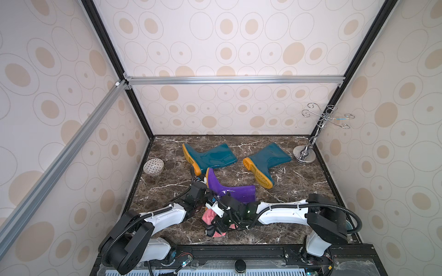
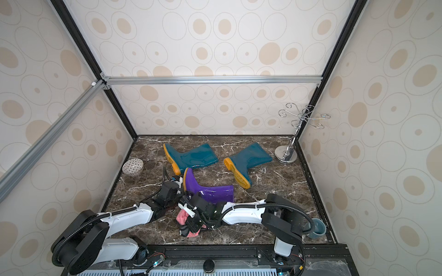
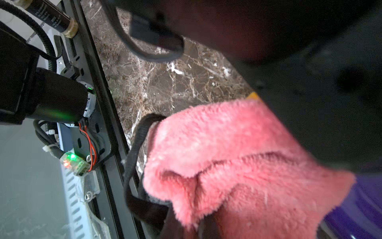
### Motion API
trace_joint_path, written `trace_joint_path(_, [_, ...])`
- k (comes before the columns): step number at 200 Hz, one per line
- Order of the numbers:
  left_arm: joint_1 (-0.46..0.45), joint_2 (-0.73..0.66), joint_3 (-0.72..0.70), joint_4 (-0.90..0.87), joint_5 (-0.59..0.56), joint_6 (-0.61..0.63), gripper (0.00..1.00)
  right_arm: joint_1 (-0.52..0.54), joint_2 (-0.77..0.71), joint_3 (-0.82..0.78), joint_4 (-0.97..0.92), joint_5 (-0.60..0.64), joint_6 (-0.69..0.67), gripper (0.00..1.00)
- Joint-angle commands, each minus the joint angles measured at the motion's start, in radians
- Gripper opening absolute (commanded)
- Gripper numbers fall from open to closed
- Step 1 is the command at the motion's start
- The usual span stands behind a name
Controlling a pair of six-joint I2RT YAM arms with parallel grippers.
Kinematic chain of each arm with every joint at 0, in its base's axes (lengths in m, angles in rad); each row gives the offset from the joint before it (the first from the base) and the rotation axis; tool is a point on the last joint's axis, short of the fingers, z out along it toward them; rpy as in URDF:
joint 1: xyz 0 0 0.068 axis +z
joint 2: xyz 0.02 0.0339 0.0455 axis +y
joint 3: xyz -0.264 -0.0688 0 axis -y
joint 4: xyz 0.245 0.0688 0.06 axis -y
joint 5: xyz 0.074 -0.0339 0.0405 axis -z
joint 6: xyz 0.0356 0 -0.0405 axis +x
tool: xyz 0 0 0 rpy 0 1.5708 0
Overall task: Wipe the rubber boots with a cloth
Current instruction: Wipe the dirt off the rubber boot.
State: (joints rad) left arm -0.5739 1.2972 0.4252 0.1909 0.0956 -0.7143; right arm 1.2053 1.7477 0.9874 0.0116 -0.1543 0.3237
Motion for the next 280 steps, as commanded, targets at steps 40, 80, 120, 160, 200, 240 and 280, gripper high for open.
trace_joint_path(40, [-0.003, -0.015, 0.01, -0.017, 0.033, -0.009, 0.63, -0.099, 0.008, -0.054, 0.052, 0.153, 0.11, 0.0])
trace_joint_path(80, [-0.004, -0.009, -0.001, -0.011, 0.033, -0.002, 0.63, -0.16, -0.141, -0.211, 0.01, 0.231, 0.205, 0.0])
trace_joint_path(120, [-0.004, -0.007, -0.013, -0.002, 0.032, 0.004, 0.63, -0.248, -0.187, -0.298, -0.157, 0.333, 0.331, 0.0])
trace_joint_path(160, [-0.003, -0.013, -0.026, 0.005, 0.033, 0.012, 0.62, -0.327, -0.331, -0.378, -0.245, 0.407, 0.368, 0.0])
trace_joint_path(200, [-0.003, -0.028, -0.045, 0.014, 0.036, 0.026, 0.62, -0.402, -0.432, -0.368, -0.363, 0.404, 0.33, 0.0])
trace_joint_path(240, [-0.004, -0.038, -0.063, 0.034, 0.05, 0.033, 0.62, -0.396, -0.404, -0.337, -0.103, -0.027, 0.245, 0.0])
trace_joint_path(280, [-0.004, -0.065, -0.084, 0.025, 0.043, 0.035, 0.62, -0.355, -0.337, -0.153, -0.004, -0.094, 0.237, 0.0])
